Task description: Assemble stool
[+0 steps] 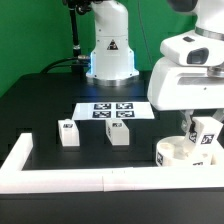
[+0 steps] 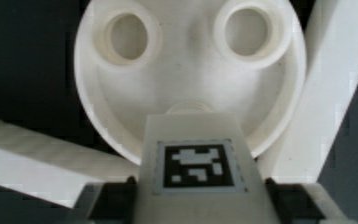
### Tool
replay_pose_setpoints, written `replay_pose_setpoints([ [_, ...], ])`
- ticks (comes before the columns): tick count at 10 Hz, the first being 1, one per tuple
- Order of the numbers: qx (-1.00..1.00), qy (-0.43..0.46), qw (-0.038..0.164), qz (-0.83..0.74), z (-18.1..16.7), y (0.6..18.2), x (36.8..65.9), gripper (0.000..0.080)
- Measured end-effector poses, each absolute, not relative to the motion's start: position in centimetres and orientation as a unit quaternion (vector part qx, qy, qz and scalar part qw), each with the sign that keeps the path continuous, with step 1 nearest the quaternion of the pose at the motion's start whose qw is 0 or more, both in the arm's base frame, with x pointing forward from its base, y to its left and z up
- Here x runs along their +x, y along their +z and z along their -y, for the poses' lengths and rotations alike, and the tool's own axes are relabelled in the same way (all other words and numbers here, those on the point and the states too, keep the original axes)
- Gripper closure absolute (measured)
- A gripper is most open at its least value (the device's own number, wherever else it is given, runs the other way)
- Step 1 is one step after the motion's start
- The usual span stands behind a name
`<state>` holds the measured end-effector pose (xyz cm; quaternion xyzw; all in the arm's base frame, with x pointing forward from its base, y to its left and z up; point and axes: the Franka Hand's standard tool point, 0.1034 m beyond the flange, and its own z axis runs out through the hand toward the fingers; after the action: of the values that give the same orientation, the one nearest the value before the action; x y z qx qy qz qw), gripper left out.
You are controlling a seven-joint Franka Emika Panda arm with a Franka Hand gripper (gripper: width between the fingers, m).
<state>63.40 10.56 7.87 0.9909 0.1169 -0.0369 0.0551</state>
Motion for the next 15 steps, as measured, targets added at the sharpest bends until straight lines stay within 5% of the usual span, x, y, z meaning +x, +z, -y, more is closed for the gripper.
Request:
replay_pose_setpoints([
  [3, 0.998, -0.031, 0.057, 0.017, -10.0, 7.7, 63.5, 0.0463],
  [6, 0.981, -0.015, 0.036, 0.190, -8.6, 7.8, 64.1, 0.0462],
  [9, 0.973, 0.021, 0.018, 0.230, -8.2, 7.8, 64.7, 0.0462],
  [15, 0.959, 0.021, 0.020, 0.283, -7.8, 7.8, 64.5, 0.0462],
])
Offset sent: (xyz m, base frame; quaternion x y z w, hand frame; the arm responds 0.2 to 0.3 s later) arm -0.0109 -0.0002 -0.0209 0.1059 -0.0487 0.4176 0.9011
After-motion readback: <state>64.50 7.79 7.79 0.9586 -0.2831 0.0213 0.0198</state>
